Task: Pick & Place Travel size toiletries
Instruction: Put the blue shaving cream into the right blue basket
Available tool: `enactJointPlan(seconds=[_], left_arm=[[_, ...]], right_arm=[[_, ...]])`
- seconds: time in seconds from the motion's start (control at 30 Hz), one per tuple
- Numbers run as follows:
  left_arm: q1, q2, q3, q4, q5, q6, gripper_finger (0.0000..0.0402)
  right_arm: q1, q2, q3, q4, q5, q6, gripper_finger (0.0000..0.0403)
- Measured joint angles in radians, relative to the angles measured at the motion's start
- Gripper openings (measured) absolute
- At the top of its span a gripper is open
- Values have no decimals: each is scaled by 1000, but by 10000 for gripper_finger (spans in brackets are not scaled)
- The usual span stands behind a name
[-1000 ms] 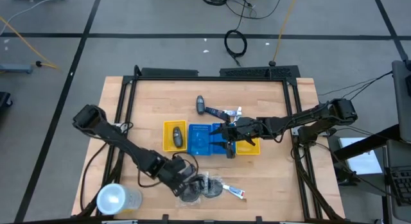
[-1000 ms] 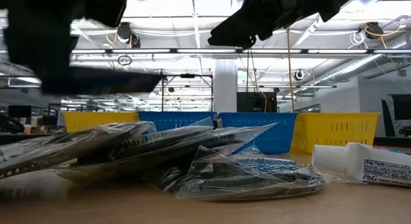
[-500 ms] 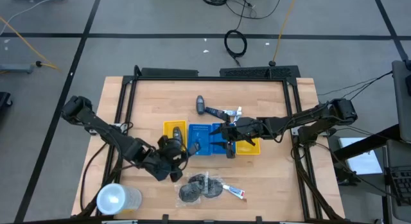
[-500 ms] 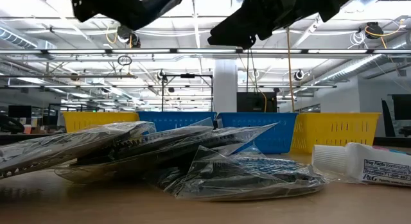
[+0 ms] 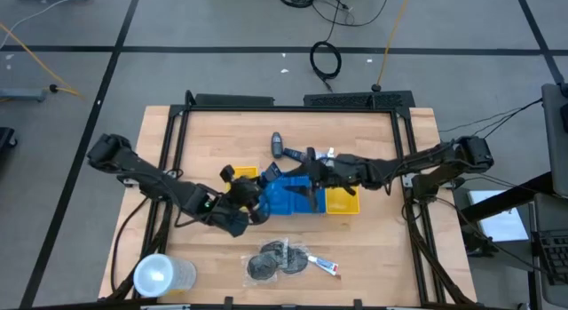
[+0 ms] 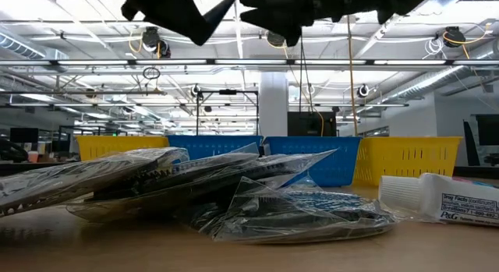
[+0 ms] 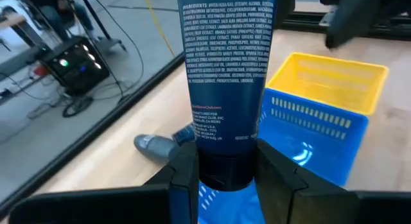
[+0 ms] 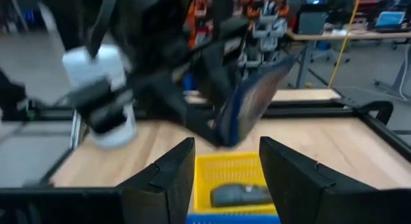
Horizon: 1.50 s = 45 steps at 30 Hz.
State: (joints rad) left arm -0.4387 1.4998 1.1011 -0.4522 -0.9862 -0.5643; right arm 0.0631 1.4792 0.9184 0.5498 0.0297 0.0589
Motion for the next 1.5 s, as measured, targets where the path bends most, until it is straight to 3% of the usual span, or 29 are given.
enactJointPlan(seconds=[0.77,0.93,1.13,1.33,1.5], left_arm=[[53,85,0,64,-56,85,95],[52,85,0,62,-55,88,95],[53,85,0,60,-62,90,95],[53,85,0,60,-59,89,96],[53,85,0,59,-50,90,180]], right_arm=[[-50,1,0,37,-1,113,161],[-51,1,0,37,23,107,114],[-51,1,0,37,25,79,15],[-51,1,0,35,23,53,3],[-51,1,0,21,24,32,1]])
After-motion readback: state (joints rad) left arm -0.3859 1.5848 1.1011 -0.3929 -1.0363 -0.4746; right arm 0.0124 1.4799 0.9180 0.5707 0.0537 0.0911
